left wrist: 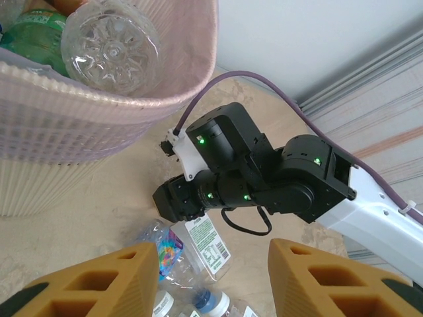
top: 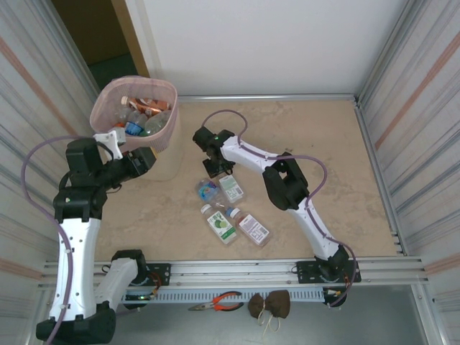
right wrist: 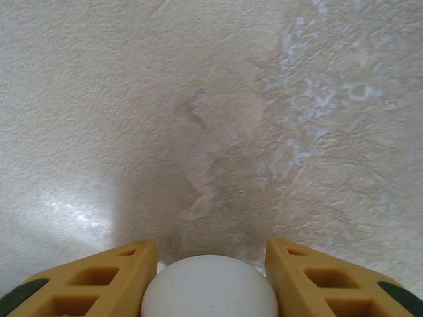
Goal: Put the plastic bottles in the bin
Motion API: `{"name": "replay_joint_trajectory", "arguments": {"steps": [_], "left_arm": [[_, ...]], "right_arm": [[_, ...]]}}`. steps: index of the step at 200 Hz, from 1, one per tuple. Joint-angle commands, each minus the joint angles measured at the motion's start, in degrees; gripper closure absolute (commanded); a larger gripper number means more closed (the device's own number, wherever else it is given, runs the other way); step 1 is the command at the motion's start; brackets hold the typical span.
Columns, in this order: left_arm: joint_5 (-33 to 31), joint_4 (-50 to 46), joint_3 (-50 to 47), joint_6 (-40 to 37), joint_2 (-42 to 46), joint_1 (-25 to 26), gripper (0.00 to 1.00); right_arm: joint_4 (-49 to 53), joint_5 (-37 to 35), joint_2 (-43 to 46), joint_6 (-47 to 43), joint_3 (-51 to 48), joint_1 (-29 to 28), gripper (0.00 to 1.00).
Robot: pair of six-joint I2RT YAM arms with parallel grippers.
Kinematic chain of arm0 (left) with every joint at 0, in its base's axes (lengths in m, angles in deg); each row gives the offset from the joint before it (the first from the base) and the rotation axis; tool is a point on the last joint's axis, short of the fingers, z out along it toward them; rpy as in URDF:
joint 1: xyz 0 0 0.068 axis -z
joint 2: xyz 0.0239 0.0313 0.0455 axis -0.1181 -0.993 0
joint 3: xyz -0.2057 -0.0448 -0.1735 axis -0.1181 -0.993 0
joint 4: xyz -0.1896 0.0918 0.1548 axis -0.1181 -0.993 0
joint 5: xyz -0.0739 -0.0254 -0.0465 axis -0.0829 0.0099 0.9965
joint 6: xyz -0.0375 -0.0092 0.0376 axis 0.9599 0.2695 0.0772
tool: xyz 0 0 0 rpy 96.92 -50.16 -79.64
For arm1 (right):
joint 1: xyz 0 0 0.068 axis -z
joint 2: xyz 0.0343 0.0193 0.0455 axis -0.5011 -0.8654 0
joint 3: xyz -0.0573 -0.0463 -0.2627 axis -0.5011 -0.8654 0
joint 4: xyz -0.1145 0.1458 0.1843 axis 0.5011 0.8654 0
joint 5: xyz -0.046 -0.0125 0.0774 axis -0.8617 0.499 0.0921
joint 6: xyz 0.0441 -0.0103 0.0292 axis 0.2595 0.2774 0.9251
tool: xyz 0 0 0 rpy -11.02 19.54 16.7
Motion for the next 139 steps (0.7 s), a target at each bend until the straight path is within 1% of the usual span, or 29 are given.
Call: {"name": "replay_joint_trajectory", "arguments": {"steps": [1,45,87,113,121,127,139], "left_arm": [[1.34,1.83,-0.53,0.59,0.07,-0.33,0.53],[2.65,4.30,-1.85,0.87,0.24,-0.33,0.53],[7.44,16.43,-7.66,4.41,2.89,-0.29,0.49],[8.95,20.63,-9.44,6.09,1.92,-0.26,0.47],[9.32,21.32,-9.45,6.19,1.16,0.17,0.46],[9.30,21.81,-9.46,6.16,0.49,0.72,0.45],[8.42,22.52,-9.24,5.75,-0.91,2.72,0.43]], "right_arm": [[2.09,-0.97,0.28,-0.19,1.53,0.88,0.60],[1.62,-2.97,4.52,-0.40,-0.52,2.42,0.65],[-2.61,-2.48,13.81,0.71,-7.77,4.46,0.65],[-4.86,-1.63,19.86,2.95,-12.64,5.67,0.64],[-5.23,-1.44,21.56,3.74,-13.14,6.07,0.64],[-5.56,-1.22,22.87,4.35,-15.66,6.43,0.64],[-6.45,-0.87,25.67,5.49,-17.66,6.95,0.63]]}}
